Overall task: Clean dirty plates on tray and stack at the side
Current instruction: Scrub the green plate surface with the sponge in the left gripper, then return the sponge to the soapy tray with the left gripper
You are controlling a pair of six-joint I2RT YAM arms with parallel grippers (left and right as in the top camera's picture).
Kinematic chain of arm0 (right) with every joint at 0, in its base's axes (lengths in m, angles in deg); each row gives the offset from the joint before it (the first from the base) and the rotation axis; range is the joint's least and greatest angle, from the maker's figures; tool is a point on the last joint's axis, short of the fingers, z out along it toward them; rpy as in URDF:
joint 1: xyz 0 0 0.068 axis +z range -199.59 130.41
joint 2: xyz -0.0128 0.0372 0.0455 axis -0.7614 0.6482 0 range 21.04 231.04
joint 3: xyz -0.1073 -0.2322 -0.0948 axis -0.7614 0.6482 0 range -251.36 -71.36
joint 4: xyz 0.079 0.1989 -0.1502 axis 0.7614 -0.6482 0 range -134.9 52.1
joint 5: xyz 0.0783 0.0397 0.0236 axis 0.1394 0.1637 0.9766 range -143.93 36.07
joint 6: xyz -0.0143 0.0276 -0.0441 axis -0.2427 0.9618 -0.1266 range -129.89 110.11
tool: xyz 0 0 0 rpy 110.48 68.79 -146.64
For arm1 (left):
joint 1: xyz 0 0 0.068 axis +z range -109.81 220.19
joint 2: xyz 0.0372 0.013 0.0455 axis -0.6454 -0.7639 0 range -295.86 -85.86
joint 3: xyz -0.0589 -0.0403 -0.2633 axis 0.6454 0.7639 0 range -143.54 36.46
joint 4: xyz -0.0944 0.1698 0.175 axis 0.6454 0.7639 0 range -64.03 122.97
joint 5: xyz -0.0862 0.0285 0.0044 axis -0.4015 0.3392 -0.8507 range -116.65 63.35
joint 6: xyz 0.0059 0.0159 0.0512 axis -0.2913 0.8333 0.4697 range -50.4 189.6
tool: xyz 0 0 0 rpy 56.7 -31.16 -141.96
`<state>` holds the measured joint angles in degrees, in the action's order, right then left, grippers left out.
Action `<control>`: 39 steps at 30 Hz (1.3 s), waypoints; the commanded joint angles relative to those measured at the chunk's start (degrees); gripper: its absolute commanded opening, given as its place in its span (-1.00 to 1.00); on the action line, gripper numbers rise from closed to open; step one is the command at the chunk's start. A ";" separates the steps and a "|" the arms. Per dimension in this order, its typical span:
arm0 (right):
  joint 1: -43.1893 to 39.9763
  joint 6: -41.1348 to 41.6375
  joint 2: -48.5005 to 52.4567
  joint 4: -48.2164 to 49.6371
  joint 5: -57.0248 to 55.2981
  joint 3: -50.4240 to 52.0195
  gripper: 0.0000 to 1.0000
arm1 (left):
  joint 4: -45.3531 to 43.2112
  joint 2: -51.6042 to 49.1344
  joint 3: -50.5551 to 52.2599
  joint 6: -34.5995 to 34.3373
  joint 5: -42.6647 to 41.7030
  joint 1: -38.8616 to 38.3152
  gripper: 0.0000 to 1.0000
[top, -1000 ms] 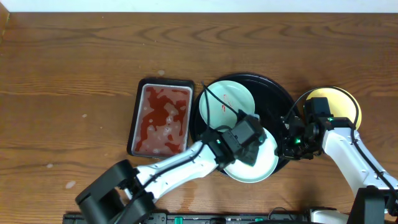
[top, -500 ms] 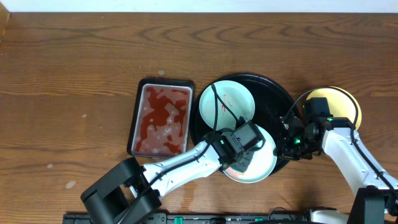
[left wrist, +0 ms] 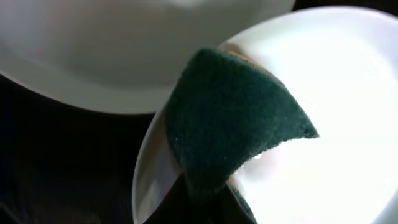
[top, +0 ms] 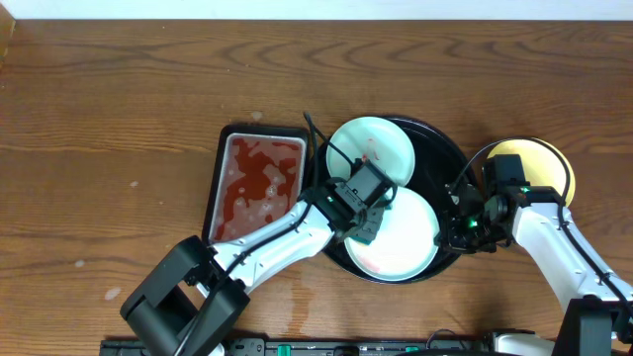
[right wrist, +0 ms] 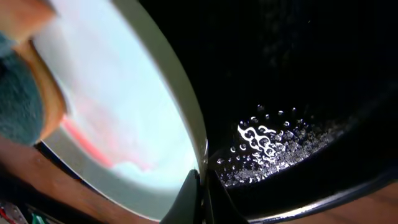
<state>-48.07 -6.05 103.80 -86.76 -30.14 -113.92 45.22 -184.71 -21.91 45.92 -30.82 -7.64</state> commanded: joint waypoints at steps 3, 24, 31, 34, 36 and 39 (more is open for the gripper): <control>0.42 -0.68 -0.68 -0.39 -1.25 0.07 -0.98 | -5.33 -0.59 0.00 -3.45 -0.96 0.76 -0.75; 0.42 -0.46 -0.68 -0.44 -1.25 0.07 -0.98 | -7.96 -3.80 0.02 -7.08 -4.63 -7.23 -0.70; 0.42 -0.46 -0.68 -0.44 -1.25 0.07 -0.97 | 0.13 -3.26 0.00 -3.98 -3.72 -7.10 -0.85; 0.42 -0.48 -0.68 -0.42 -1.25 0.07 -0.98 | 3.13 -1.97 0.00 -2.25 0.61 -7.10 -0.85; 0.42 -0.48 -0.68 -0.37 -1.25 0.07 -0.98 | 3.91 -0.31 0.00 -1.27 2.95 -7.10 -0.85; 0.42 -0.48 -0.68 -0.28 -1.25 0.07 -0.98 | 3.67 3.10 0.00 -0.46 3.48 -7.10 -0.85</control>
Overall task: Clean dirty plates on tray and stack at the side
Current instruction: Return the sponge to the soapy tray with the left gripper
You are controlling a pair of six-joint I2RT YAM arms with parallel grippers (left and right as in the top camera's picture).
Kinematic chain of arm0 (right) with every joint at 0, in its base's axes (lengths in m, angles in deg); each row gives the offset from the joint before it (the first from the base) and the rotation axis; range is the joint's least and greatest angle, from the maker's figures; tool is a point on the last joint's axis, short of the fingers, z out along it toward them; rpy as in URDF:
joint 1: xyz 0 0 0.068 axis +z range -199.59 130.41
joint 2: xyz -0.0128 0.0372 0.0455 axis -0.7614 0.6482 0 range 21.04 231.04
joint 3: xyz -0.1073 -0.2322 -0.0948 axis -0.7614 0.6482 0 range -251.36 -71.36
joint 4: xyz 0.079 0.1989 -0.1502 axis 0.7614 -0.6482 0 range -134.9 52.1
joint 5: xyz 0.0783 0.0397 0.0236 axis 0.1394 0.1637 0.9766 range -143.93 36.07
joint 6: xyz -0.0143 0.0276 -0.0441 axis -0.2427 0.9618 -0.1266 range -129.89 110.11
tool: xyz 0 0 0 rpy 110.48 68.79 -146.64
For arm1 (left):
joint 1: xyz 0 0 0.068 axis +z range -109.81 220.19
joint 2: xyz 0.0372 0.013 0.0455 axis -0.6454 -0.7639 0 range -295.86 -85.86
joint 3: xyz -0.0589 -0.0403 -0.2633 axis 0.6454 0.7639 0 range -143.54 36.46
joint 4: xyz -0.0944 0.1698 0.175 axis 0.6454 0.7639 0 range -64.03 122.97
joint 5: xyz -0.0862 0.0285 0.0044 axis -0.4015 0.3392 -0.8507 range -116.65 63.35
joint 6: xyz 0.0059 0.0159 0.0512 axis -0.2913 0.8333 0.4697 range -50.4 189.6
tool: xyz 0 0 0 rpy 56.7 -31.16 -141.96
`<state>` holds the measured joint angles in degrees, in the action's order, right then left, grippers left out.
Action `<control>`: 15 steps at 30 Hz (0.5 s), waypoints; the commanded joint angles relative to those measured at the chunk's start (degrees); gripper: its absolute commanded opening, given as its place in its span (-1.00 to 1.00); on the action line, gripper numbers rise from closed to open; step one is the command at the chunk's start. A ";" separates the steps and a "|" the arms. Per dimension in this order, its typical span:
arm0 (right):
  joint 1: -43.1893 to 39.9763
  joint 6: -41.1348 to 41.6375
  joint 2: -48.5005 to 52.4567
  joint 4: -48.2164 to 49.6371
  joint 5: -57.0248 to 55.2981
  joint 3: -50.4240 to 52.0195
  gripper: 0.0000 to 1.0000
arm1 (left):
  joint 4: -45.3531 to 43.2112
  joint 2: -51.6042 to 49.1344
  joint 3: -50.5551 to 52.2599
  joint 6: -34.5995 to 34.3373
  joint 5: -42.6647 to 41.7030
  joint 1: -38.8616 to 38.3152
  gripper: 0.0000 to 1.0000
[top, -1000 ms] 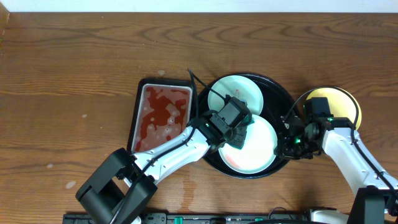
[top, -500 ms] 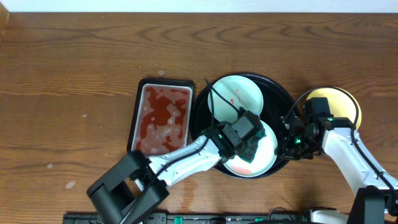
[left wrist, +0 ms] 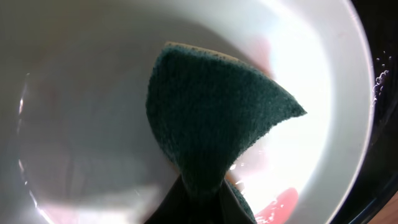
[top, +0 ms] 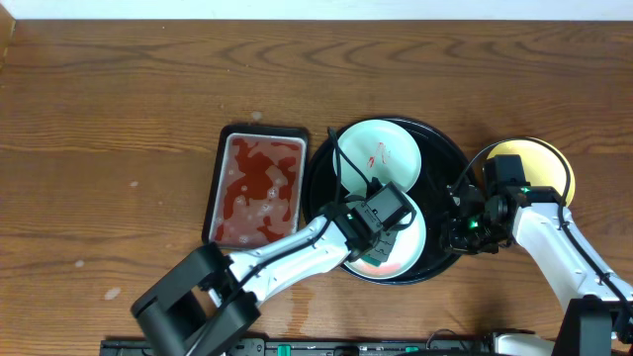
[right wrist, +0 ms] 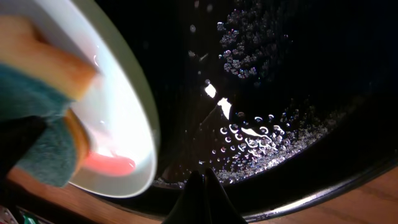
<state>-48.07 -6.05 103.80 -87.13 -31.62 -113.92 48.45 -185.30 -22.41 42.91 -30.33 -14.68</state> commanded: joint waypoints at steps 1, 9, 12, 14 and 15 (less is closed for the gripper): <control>0.42 -0.48 -0.68 0.15 0.24 0.07 -0.98 | 0.37 5.01 0.50 2.67 3.13 -0.07 -0.85; 0.42 -0.50 -0.68 3.76 2.97 0.07 -0.55 | 2.05 11.28 0.50 2.67 3.15 2.40 -0.85; 0.46 -0.52 -0.68 6.60 6.27 0.07 -0.48 | 3.76 12.44 0.50 2.64 3.15 5.14 -0.85; 0.48 -0.52 -0.68 8.96 6.71 0.07 -0.45 | 5.20 13.53 0.50 2.64 3.17 8.37 -0.85; 0.55 -0.52 -0.68 9.77 6.69 0.07 -0.44 | 5.84 14.12 0.50 2.67 3.15 10.03 -0.85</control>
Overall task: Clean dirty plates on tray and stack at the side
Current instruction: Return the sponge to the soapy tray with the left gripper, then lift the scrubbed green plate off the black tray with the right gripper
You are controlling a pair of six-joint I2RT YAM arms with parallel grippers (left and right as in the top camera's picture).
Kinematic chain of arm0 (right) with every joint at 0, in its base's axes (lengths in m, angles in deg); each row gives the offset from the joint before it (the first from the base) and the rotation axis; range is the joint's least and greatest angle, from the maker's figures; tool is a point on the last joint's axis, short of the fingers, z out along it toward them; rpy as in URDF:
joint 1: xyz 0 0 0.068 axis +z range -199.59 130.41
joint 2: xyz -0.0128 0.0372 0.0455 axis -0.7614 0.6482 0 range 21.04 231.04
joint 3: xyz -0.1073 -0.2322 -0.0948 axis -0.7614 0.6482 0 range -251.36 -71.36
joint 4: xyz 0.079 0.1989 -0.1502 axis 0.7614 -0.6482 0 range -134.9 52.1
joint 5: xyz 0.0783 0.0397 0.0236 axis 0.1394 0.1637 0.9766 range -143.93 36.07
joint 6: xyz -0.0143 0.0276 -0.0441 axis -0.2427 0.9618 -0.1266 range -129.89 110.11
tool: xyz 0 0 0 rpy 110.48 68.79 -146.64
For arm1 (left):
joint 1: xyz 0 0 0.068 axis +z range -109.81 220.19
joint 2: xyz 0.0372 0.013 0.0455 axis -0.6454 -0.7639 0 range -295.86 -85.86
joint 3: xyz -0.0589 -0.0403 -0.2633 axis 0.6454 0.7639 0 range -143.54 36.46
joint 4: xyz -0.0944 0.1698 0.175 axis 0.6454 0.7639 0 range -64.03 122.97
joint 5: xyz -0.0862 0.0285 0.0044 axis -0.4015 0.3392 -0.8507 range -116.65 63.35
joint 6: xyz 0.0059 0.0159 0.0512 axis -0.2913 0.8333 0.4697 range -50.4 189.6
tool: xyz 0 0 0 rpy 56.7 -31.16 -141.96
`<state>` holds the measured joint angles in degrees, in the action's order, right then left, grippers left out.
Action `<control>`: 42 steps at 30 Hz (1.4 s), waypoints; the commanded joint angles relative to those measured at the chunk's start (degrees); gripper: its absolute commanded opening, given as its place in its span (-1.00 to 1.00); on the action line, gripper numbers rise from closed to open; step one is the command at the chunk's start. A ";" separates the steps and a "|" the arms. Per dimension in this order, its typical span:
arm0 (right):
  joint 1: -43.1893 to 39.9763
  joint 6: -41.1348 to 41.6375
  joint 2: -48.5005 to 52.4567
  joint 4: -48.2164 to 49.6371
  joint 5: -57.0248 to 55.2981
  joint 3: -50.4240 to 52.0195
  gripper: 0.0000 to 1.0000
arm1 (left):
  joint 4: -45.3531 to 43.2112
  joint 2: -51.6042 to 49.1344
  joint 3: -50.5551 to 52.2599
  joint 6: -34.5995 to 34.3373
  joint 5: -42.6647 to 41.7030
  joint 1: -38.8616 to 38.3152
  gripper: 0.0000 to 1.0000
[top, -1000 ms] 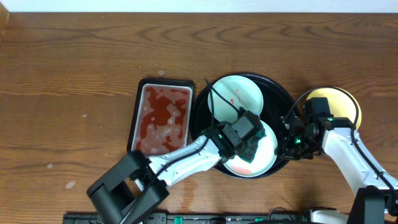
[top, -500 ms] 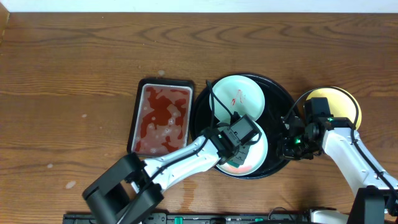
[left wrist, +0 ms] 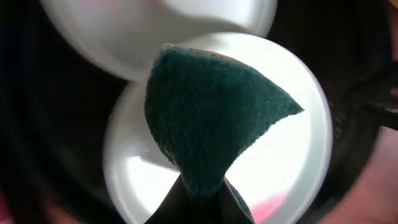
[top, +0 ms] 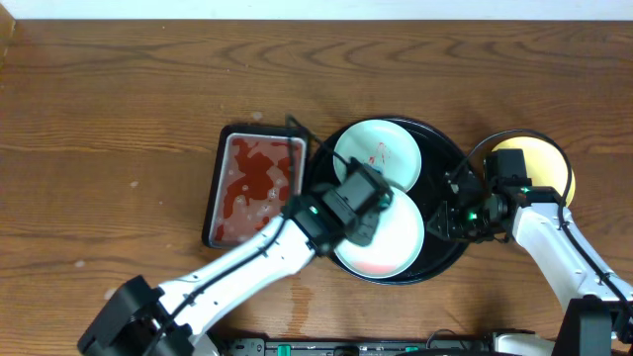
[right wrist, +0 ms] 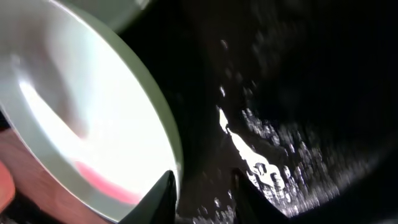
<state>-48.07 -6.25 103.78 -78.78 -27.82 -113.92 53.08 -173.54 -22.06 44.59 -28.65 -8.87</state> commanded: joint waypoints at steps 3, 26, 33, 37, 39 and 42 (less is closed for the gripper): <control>1.31 -0.79 -0.66 3.74 2.89 0.07 -0.43 | 2.82 4.17 0.15 0.98 1.46 9.22 -0.85; 9.09 -0.50 6.23 9.77 -3.74 0.17 -0.42 | 6.71 -0.04 2.43 1.05 1.68 29.29 -0.76; 9.09 -0.50 7.61 10.05 -3.56 0.20 -0.77 | 6.45 -3.80 2.60 1.05 1.70 29.29 -0.77; 9.09 -0.50 7.61 10.05 -3.56 0.20 -0.94 | 6.25 -4.76 2.60 1.05 1.70 29.29 -0.76; 9.09 -0.50 7.61 10.05 -3.58 0.20 -0.97 | 5.99 -4.79 2.60 1.22 1.68 29.29 -0.75; 9.09 -0.50 7.61 10.01 -3.56 0.20 -0.97 | 4.61 -4.79 2.60 3.76 1.68 29.29 -0.67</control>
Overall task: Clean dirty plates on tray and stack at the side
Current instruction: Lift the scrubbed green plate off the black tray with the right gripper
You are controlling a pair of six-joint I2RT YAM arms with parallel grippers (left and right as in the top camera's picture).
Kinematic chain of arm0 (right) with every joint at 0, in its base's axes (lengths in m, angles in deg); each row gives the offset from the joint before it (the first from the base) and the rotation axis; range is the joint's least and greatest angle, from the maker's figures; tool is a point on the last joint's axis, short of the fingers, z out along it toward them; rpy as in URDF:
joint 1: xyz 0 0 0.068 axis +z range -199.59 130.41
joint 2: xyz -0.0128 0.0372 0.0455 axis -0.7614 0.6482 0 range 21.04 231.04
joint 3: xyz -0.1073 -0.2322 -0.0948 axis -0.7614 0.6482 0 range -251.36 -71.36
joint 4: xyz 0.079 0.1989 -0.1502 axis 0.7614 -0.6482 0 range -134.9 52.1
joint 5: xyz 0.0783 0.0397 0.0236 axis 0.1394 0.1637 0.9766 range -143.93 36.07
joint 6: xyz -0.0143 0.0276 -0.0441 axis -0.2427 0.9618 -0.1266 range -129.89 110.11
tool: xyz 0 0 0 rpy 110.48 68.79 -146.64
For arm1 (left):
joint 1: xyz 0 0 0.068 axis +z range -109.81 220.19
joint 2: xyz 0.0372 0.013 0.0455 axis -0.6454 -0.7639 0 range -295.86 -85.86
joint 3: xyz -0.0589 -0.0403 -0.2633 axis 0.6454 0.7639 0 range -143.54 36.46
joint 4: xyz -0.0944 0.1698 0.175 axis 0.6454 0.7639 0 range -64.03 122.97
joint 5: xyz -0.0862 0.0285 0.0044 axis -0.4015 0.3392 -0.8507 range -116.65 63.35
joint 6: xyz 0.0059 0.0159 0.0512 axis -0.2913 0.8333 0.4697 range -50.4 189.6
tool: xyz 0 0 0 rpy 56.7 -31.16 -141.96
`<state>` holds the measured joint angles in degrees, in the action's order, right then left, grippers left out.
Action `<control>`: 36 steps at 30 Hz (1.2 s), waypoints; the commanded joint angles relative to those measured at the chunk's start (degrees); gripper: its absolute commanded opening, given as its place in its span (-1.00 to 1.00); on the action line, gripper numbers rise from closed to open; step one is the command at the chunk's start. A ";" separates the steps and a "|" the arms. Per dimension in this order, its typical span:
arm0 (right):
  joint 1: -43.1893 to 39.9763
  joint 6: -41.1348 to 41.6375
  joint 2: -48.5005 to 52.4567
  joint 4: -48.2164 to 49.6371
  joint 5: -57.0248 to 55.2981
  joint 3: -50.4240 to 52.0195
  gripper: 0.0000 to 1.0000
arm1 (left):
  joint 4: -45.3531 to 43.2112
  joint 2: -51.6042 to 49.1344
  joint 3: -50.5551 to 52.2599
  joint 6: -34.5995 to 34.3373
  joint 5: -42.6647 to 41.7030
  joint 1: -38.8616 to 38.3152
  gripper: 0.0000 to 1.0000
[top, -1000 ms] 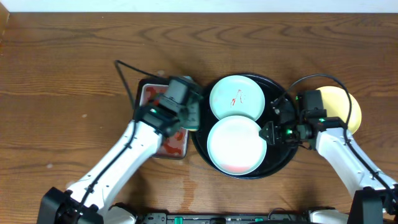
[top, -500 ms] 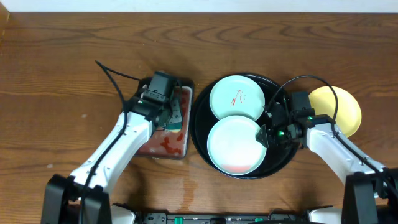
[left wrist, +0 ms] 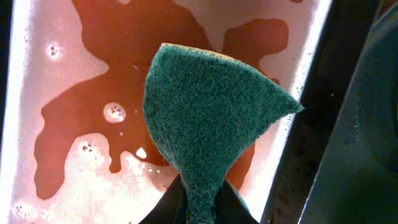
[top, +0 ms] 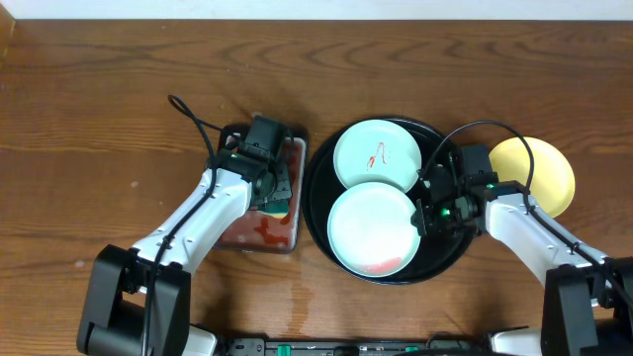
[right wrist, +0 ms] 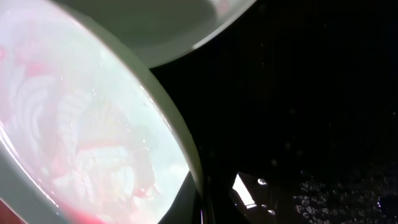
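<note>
Two white plates lie in the round black tray (top: pixel 450 252). The far plate (top: pixel 376 155) carries a small red mark. The near plate (top: pixel 371 225) (right wrist: pixel 93 137) has a red smear along its front edge. My right gripper (top: pixel 423 216) (right wrist: pixel 202 202) is shut on this plate's right rim. My left gripper (top: pixel 269 188) (left wrist: pixel 199 193) is shut on a green sponge (left wrist: pixel 211 112) and hangs over the rectangular basin (top: pixel 229 148) of red soapy water (left wrist: pixel 93 93).
A yellow plate (top: pixel 539 176) sits on the wooden table to the right of the black tray. The rectangular basin stands close against the tray's left side. The right arm's cable arches over the tray's far right.
My left gripper has moved left with the sponge, from above the near plate to above the basin of red water. My right gripper, open beside the plate's rim then, is now shut on it.
At first the sponge was at the near plate's left edge while my right gripper pinched its right rim. Then the sponge was inside the plate and the right gripper was shut off the rim. Later the sponge hung above the plate; now it is over the basin.
</note>
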<state>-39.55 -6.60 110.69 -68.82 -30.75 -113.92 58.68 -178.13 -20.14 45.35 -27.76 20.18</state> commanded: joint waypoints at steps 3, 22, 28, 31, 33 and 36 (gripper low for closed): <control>0.57 -0.15 0.70 0.04 -0.63 0.20 -0.97 | -2.38 -0.20 0.68 4.79 0.81 0.24 -0.55; 0.57 -0.13 -10.58 -0.79 -6.82 -1.40 -0.97 | -1.18 -0.20 0.87 4.74 0.76 0.22 -0.07; 0.59 -0.15 -20.35 -0.90 -17.22 -1.53 -0.98 | -1.05 -0.20 0.87 4.74 0.76 0.22 -0.06; 1.55 -0.15 -24.41 -1.14 -23.80 -1.53 -0.98 | -1.05 -0.20 0.87 4.74 0.74 0.22 -0.07; 2.97 -0.20 -26.38 -1.27 -28.22 -1.53 -0.97 | -1.05 -0.20 0.87 4.74 0.76 0.22 -0.07; 5.97 -0.74 -28.33 -1.31 -35.30 -1.53 -0.98 | -1.03 -0.20 0.87 4.74 0.74 0.22 -0.07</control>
<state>-36.07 -6.60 84.09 -70.04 -56.32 -114.07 57.43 -178.13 -20.14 49.09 -27.73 20.18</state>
